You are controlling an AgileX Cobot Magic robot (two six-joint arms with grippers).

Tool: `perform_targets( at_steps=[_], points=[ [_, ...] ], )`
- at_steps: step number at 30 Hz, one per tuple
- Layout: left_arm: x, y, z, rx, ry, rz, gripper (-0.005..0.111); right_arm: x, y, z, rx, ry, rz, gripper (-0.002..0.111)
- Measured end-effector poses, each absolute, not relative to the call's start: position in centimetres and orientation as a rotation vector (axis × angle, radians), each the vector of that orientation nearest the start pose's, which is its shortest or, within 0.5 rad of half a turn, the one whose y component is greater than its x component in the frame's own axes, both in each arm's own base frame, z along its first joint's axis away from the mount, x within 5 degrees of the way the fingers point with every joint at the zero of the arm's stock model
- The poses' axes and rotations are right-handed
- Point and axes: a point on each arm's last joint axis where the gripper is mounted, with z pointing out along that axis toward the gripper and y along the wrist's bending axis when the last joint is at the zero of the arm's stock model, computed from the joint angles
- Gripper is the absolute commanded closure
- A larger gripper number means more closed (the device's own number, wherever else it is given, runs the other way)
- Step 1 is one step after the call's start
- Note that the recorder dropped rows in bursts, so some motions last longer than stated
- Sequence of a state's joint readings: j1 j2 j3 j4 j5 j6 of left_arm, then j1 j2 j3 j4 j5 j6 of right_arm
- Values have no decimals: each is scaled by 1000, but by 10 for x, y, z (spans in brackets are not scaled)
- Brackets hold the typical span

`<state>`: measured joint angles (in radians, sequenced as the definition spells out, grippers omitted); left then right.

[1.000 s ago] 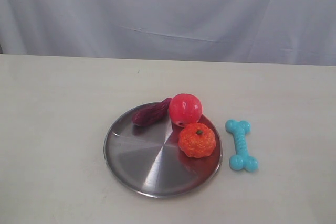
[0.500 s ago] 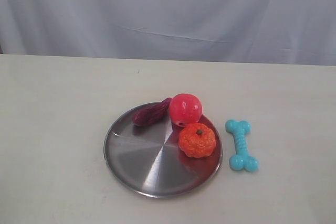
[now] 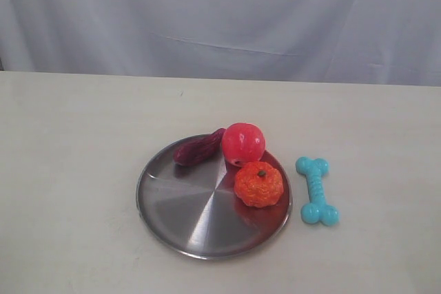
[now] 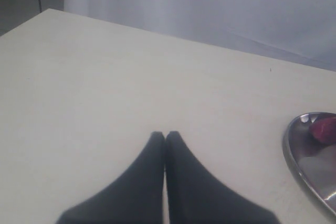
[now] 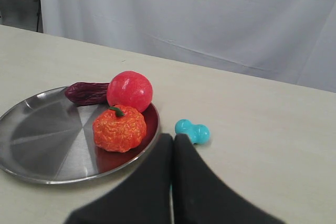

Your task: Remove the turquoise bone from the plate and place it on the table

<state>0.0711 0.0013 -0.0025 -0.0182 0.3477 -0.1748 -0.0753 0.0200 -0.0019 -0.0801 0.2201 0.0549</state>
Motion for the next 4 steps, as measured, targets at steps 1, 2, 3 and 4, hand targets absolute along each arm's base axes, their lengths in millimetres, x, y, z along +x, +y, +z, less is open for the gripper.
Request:
perform_targets(
  at_steps=[1,2,3,4],
  points=[
    [53,3,183,-236,1816,-91,107,57,-6,193,59,1721,-86,109],
    [53,3,183,-236,1816,-91,107,57,-6,193,59,1721,-86,109],
    [53,3,183,-236,1816,-91,107,57,-6,193,59,1721,-86,109],
    [53,3,183,-236,1816,-91,107,57,-6,193,59,1721,-86,109]
  ],
)
